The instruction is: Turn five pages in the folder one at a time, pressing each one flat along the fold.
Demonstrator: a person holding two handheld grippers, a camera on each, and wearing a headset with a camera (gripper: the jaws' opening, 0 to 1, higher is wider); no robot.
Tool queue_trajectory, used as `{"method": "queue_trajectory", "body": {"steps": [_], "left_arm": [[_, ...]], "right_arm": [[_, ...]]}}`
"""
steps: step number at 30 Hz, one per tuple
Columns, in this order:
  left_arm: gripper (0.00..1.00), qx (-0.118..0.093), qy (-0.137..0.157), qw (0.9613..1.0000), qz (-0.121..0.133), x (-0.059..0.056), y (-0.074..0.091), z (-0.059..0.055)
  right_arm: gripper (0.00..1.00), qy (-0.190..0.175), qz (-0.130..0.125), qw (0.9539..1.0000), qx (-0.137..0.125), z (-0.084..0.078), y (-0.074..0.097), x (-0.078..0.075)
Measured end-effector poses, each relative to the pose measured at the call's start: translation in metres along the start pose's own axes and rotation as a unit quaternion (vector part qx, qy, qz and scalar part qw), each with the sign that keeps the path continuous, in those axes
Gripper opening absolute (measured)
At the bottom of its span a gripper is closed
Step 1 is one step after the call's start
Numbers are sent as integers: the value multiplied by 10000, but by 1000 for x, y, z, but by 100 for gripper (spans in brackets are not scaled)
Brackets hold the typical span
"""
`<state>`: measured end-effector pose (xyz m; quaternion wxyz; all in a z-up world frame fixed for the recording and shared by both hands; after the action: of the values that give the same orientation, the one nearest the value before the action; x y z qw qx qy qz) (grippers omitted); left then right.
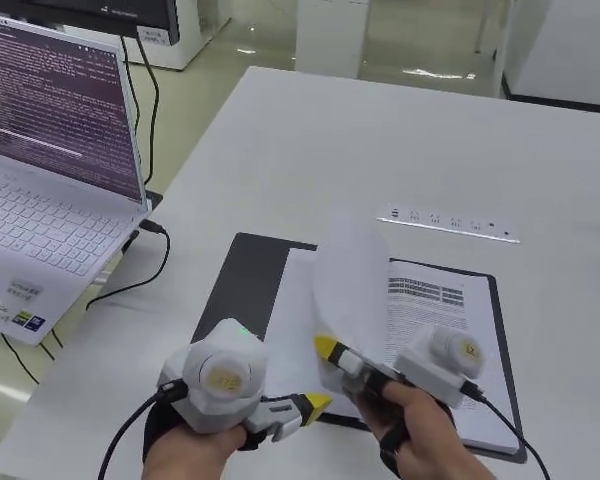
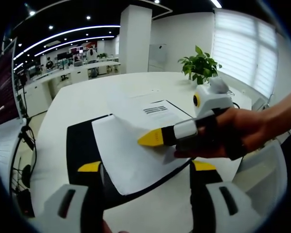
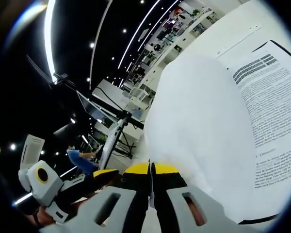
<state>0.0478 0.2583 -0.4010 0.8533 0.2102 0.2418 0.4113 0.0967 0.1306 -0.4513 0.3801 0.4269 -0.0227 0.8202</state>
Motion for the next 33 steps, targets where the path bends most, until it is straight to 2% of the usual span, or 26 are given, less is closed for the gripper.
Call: {"method": "queue_trajectory", "body": {"steps": [11, 16, 21, 26, 29, 31, 32, 33], "left_arm": [[71, 13, 87, 10000, 8, 15, 7, -5], [71, 70, 124, 9999, 64, 24, 10, -10], [70, 122, 132, 9998, 62, 27, 10, -13], [69, 206, 131, 9997, 86, 31, 11, -17], [68, 258, 117, 9996, 91, 33, 12, -18], [68, 249, 143, 9995, 108, 36, 13, -18], [68, 241, 166, 9995, 127, 37, 14, -18], [68, 242, 177, 9995, 131, 38, 14, -19]], "right_arm": [[0, -155, -7, 9997, 175, -15, -21, 7], [0, -256, -111, 9993, 246, -22, -30, 0], [0, -373, -231, 9984, 344, -29, -37, -5], [0, -639, -544, 9951, 523, -42, -49, -20], [0, -731, -660, 9935, 565, -46, -51, -19], [2, -824, -795, 9906, 743, -54, -54, -24], [6, -881, -768, 9902, 767, -55, -56, -24], [6, -979, -703, 9904, 683, -54, -57, -24]]}}
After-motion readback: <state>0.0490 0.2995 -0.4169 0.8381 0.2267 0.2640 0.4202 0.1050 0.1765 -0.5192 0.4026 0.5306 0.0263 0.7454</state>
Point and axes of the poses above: the centre of the closed fingertips' face, and the gripper's own axes: y roughly backward along the fingers, x roughly to its left, z roughly out of its top, the point moved 8 cm from there along y, roughly backward along the fingers, and after that the axes turned 10 degrees about y, right-handed, at the moved point
